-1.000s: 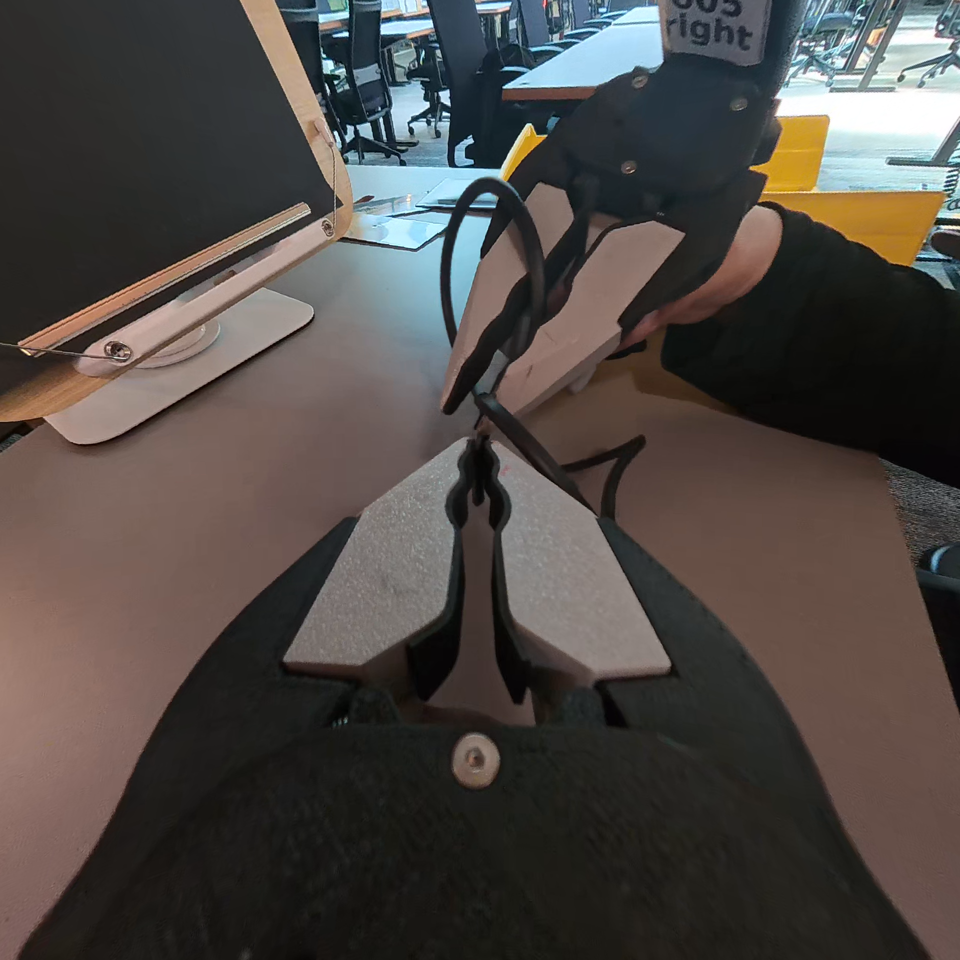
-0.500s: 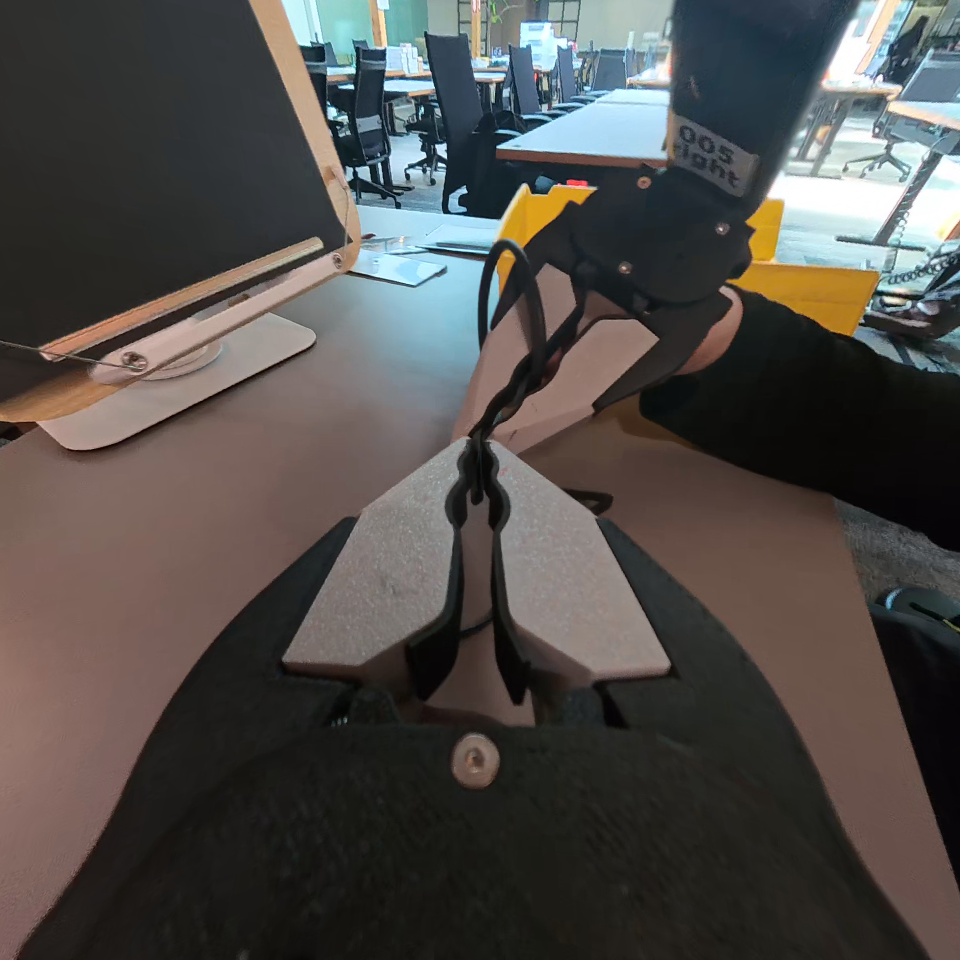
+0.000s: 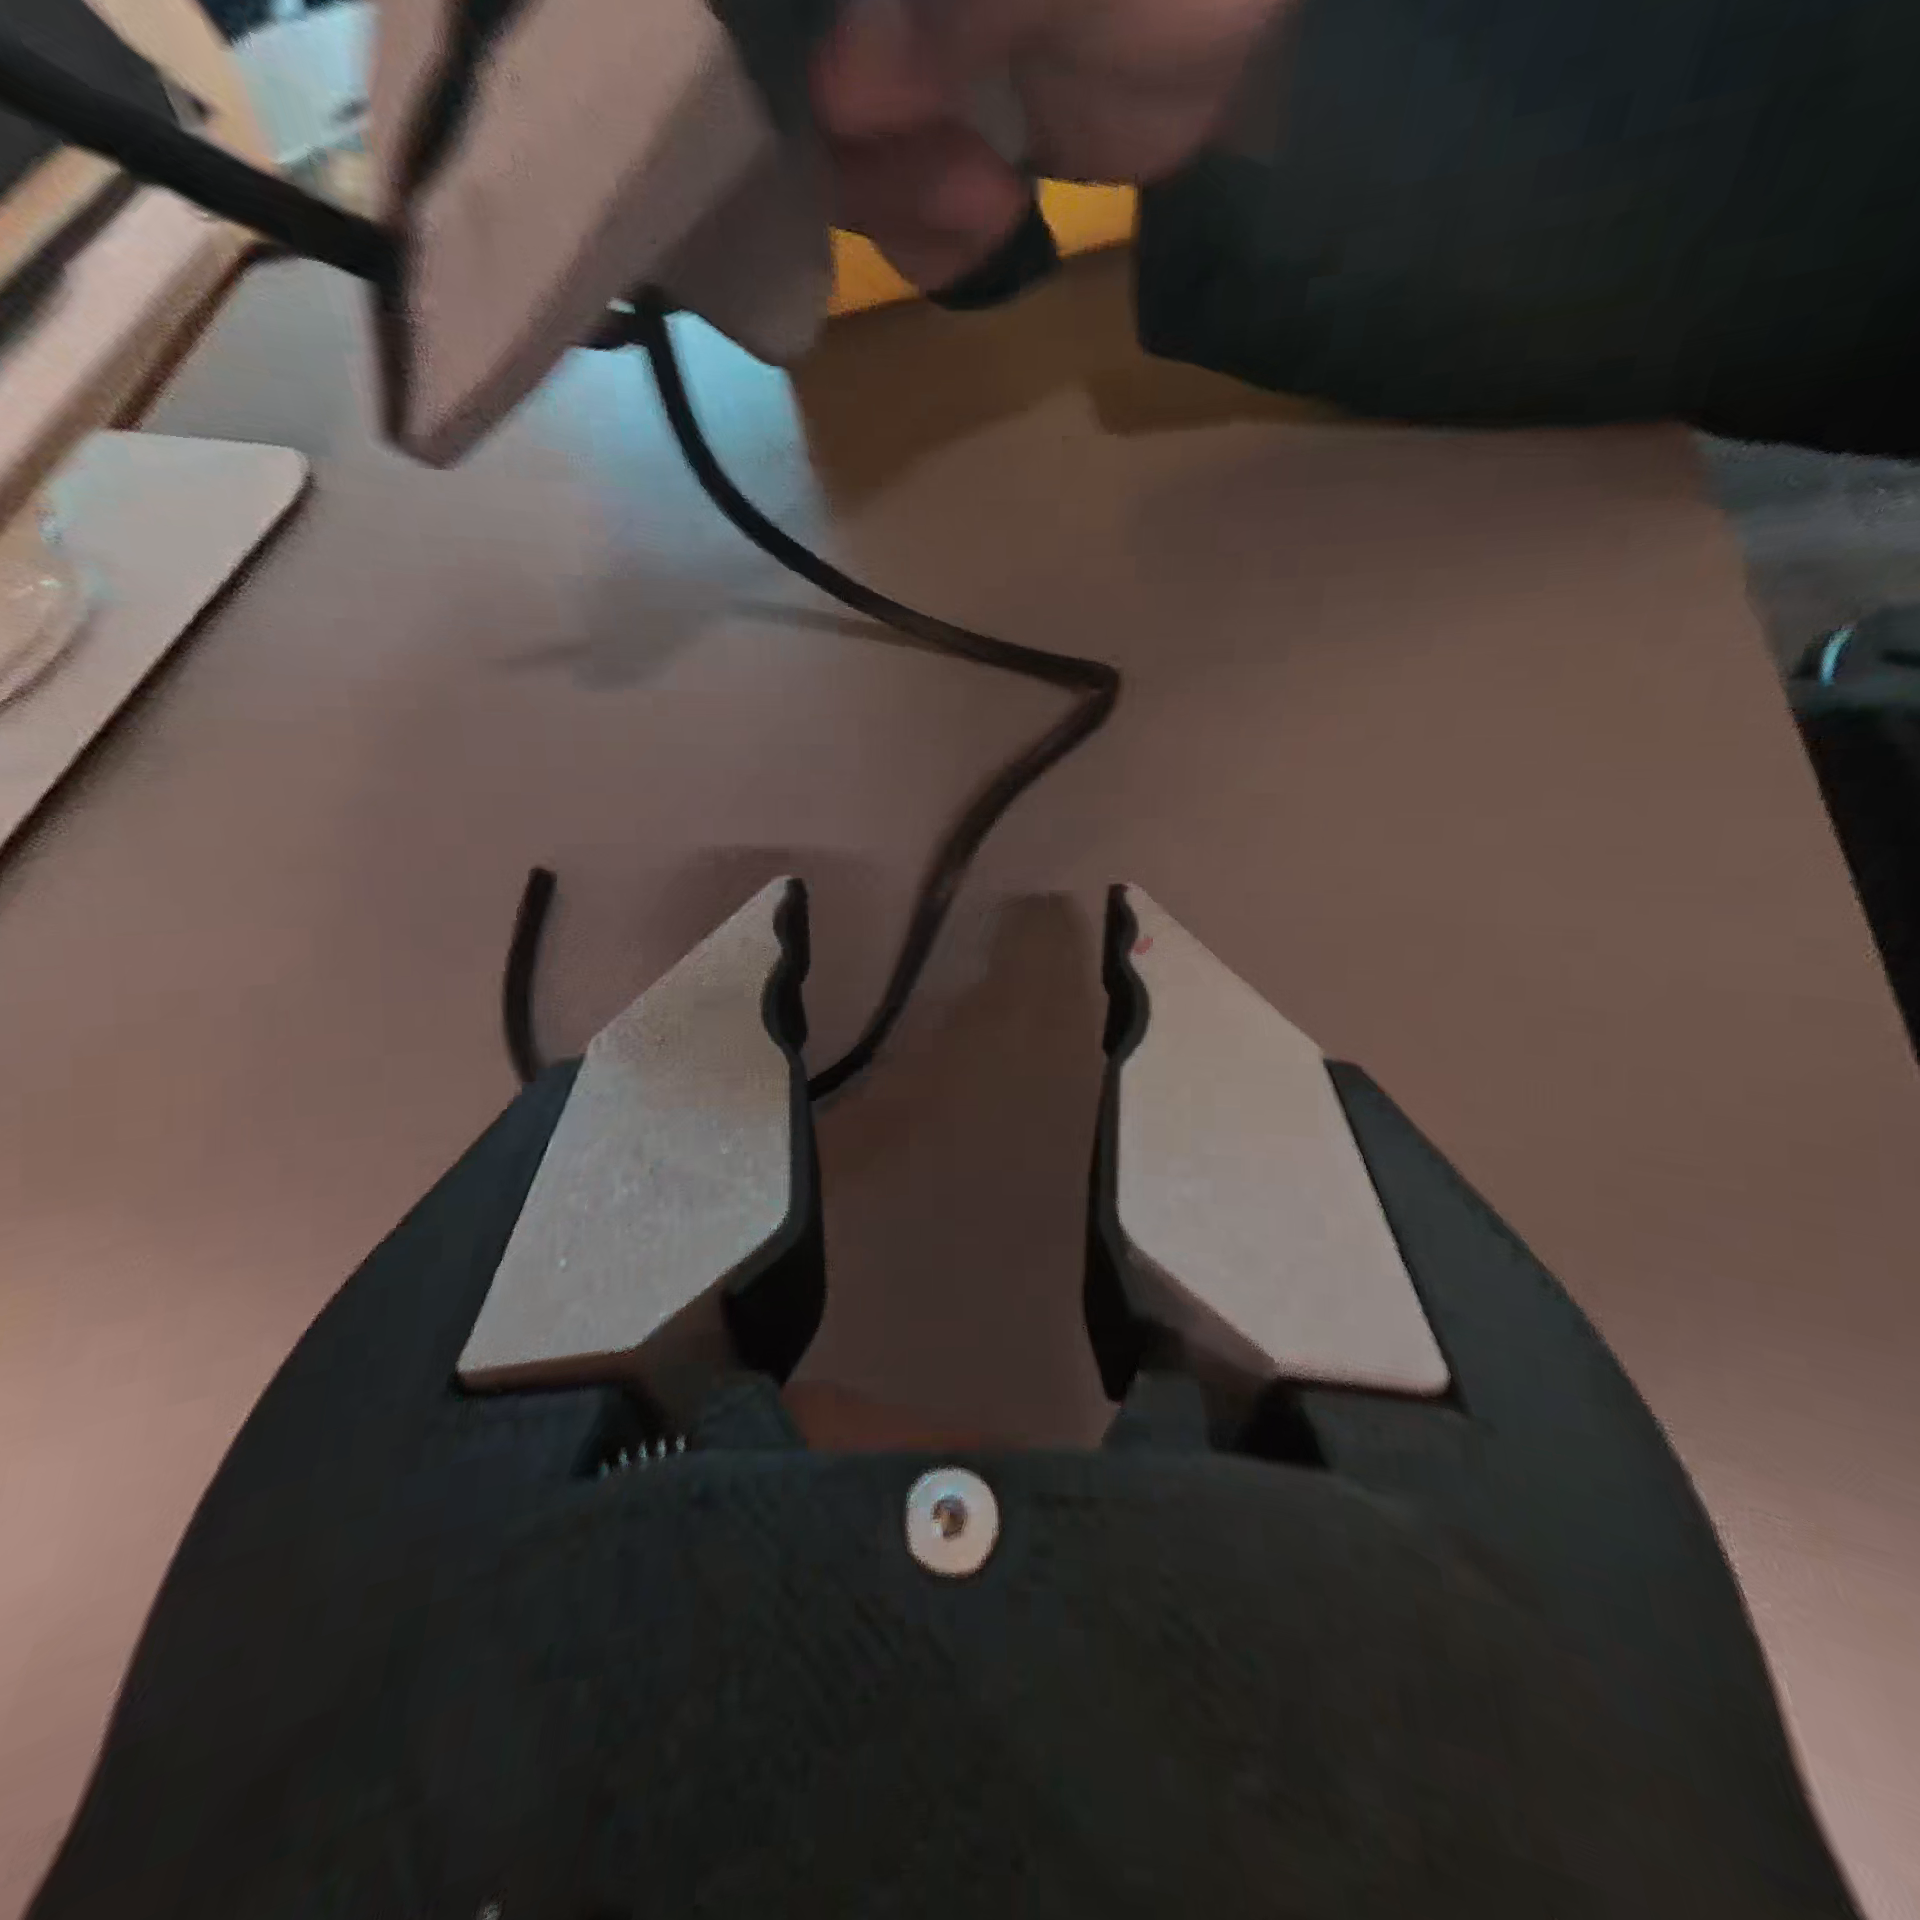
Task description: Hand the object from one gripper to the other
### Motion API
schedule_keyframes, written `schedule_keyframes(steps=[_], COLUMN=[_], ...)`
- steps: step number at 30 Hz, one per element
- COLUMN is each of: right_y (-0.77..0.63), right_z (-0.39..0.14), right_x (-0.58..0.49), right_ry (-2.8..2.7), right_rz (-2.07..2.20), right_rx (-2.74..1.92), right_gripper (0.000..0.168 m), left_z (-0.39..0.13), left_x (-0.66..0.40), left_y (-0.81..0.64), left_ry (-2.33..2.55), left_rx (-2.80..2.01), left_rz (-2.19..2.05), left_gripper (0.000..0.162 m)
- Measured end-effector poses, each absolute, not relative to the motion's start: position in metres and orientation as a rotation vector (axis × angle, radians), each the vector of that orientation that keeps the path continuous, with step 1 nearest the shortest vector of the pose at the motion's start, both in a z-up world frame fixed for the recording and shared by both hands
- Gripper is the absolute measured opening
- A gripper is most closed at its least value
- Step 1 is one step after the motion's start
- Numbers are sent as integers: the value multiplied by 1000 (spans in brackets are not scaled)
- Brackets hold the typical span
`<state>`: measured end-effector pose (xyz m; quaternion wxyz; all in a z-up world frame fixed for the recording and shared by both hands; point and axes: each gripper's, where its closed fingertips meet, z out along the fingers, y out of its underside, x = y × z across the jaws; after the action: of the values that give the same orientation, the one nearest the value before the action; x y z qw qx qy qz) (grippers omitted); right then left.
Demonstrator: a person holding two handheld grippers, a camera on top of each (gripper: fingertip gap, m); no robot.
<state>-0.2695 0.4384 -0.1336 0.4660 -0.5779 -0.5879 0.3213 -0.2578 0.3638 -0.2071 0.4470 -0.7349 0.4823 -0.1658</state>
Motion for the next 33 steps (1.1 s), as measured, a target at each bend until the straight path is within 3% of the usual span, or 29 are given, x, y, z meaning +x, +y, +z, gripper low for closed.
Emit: schedule_keyframes(steps=[4, 7, 11, 15, 19, 24, 28, 31, 33], right_y=[430, 424, 431, 425, 416, 398, 399, 396, 396], right_z=[-122, -111, -103, -109, -113, -108, -109, -106, -104], right_x=[-269, -267, -258, -252, -258, -272, -278, -277, -278], right_ry=[-1425, -1405, -1351, -1412, -1464, -1481, -1450, -1441, -1423], right_rz=[889, 985, 1031, 1096, 1085, 1138, 1181, 1244, 1265], right_rx=[-1392, -1364, -1376, -1392, -1357, -1275, -1311, -1304, -1304], right_gripper=[0, 0, 0, 0, 0, 1, 13, 2, 4], left_z=[-233, -234, -205, -125, -83, -63, -57, -59, -58], left_x=[-254, -254, -265, -284, -288, -264, -243, -238, -234], left_y=[381, 397, 415, 415, 410, 410, 409, 411, 411], left_ry=[1256, 1218, 1097, 765, 644, 693, 691, 681, 671], left_rx=[-1875, -1879, -1774, -1576, -1505, -1477, -1450, -1442, -1438], left_rz=[-195, -73, 49, -179, -423, -504, -642, -674, -718], left_gripper=[34, 5, 4, 3, 3, 2, 3, 3, 3])
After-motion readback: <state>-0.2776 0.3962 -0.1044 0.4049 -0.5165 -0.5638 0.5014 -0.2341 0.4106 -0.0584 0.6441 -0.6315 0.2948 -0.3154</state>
